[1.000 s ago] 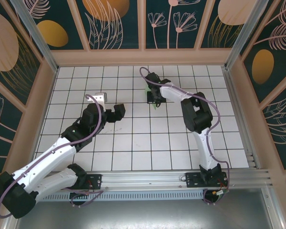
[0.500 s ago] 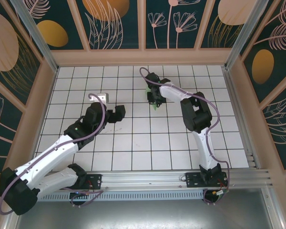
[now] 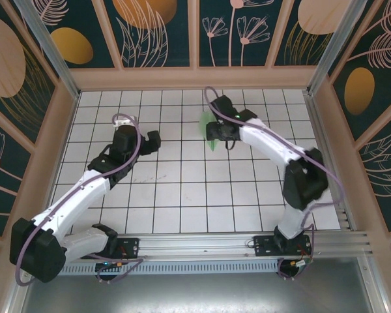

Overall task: Fold a paper plane with a square sheet of paper (fold left side to right side)
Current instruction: Reset both arms

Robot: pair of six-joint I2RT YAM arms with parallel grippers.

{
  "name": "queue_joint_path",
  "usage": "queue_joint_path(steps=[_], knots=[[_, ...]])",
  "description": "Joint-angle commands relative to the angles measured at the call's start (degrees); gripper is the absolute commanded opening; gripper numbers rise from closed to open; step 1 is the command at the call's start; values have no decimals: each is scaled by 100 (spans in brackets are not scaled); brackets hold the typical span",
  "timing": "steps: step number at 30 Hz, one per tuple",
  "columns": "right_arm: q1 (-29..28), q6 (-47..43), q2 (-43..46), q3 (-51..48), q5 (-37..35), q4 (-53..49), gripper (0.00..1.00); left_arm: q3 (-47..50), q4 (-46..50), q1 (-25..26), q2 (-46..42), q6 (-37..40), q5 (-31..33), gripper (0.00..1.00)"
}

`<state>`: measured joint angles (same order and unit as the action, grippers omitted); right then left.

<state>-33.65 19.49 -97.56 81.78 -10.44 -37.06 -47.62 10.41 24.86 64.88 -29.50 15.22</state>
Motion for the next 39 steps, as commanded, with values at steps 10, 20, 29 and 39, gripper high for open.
queue_joint_path(steps=[10,20,29,39], knots=[[2211,-503,2605,-3738,-537,3402,99,1644,-3151,-1000,-241,1394,1724,98],[3636,-818,2749,-6186,289,7375,99,2664,-5304,-1009,708,2576,2085,99],[3683,-1536,1633,-6728,697,10094,99,3054,-7310,-1220,1699,3218,1085,99],[3617,-1771,913,-6984,1098,11150,99,3945,-9223,-1981,2033,2717,205,99]])
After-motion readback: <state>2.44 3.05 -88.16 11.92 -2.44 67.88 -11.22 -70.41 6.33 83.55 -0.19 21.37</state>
